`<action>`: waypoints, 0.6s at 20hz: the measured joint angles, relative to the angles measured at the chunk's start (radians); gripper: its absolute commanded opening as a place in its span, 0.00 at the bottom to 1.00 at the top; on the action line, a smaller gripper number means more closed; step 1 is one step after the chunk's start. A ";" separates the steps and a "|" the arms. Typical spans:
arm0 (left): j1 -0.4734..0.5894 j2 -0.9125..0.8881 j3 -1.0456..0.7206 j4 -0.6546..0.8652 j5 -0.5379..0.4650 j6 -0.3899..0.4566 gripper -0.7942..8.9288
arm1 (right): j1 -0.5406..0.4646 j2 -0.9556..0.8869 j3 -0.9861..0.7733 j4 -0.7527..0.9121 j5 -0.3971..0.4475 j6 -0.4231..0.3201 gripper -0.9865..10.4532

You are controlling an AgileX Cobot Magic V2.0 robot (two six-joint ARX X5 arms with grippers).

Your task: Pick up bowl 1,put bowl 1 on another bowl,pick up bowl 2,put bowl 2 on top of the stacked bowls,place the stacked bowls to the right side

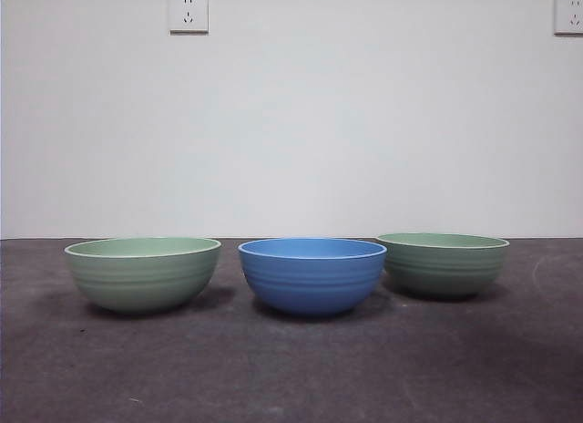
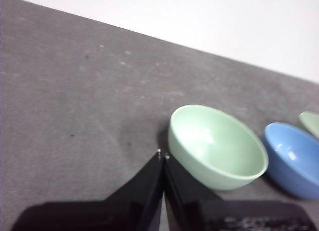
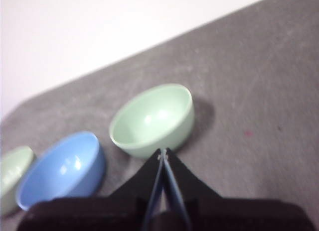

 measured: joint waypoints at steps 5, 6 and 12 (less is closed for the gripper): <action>0.000 0.000 0.092 -0.034 0.032 -0.050 0.07 | 0.000 0.058 0.124 -0.038 0.000 0.014 0.08; 0.000 0.003 0.116 -0.056 0.042 -0.055 0.07 | 0.000 0.079 0.154 -0.058 0.000 0.014 0.08; 0.000 0.070 0.253 -0.173 0.129 -0.054 0.07 | 0.000 0.248 0.352 -0.251 -0.083 -0.051 0.08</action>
